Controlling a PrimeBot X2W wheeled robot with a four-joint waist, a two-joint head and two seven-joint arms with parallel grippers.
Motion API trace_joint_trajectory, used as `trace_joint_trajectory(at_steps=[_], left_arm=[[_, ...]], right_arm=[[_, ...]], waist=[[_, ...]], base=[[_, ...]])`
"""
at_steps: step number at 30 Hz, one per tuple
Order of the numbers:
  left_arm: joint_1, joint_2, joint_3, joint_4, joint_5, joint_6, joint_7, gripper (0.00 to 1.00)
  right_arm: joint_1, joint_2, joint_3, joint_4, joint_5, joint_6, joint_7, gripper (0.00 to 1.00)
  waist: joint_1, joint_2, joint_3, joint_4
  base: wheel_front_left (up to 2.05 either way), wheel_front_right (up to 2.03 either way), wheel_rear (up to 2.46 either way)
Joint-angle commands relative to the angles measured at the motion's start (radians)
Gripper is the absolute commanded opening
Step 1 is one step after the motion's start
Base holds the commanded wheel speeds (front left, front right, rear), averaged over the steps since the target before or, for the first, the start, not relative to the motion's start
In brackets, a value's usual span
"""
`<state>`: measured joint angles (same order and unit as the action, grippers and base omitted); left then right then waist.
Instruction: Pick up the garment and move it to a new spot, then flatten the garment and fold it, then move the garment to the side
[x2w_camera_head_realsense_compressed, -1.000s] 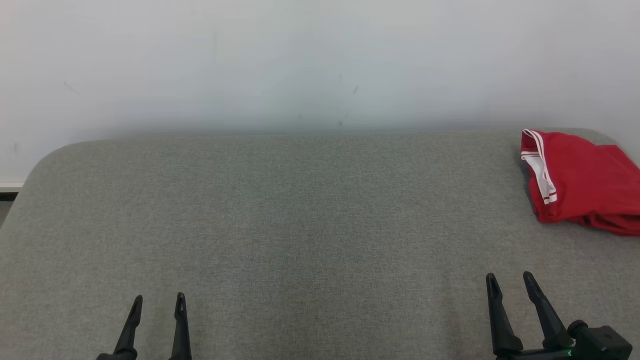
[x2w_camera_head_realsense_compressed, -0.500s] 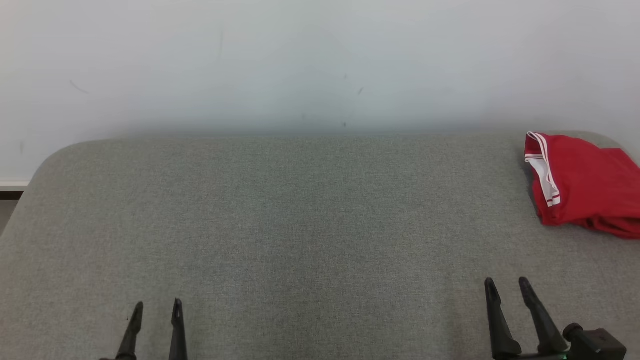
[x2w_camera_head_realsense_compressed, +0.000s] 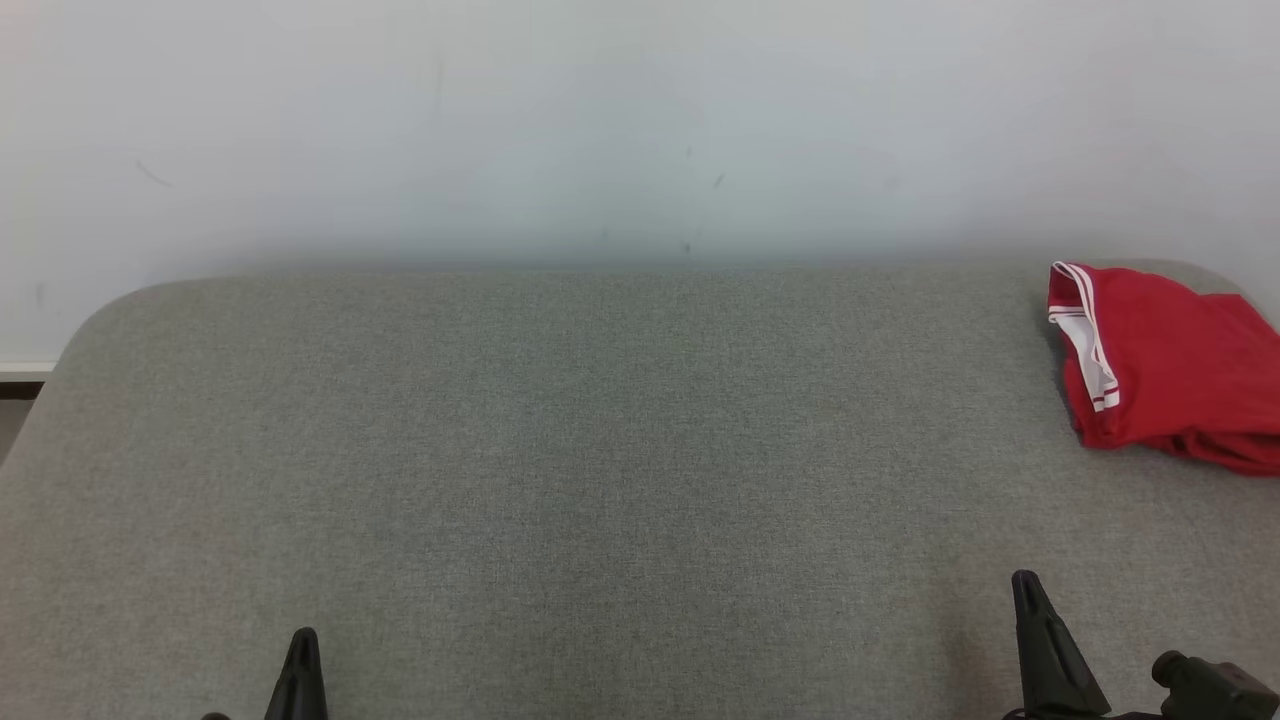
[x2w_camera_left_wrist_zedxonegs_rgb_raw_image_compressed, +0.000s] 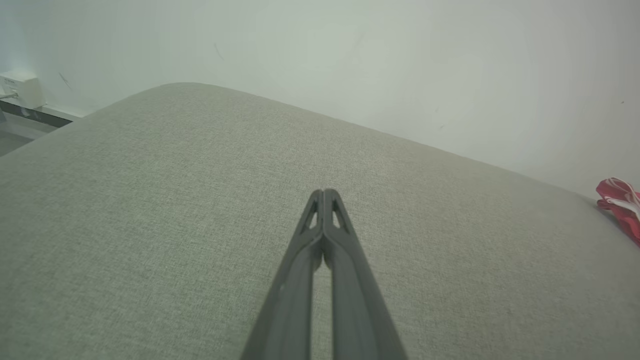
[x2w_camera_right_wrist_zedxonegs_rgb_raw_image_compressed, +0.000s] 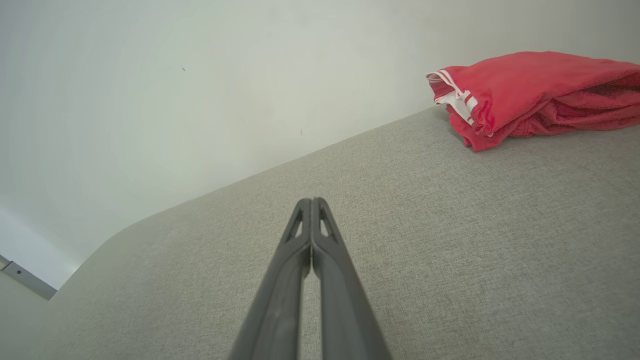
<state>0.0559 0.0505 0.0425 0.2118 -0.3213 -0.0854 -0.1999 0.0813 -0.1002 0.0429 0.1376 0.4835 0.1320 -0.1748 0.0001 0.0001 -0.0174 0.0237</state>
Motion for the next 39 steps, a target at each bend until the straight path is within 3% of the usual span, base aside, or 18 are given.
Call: trace_joint_trajectory(at_steps=[1, 39], left_arm=[[-0.033, 0.002, 0.006, -0.015, -0.061, -0.003, 0.010, 0.00], [-0.097, 0.001, 0.036, 0.004, -0.632, -0.023, 0.149, 0.00]], right_arm=[[-0.027, -0.001, -0.008, -0.010, 0.055, 0.000, 0.009, 0.00], [-0.106, 0.010, -0.061, 0.042, 0.569, -0.001, 0.126, 0.00]], waist=[[-0.0001, -0.0001, 0.000, 0.000], [-0.0001, -0.0001, 0.007, -0.008]], base=[[0.00, 0.00, 0.00], [0.00, 0.00, 0.00]])
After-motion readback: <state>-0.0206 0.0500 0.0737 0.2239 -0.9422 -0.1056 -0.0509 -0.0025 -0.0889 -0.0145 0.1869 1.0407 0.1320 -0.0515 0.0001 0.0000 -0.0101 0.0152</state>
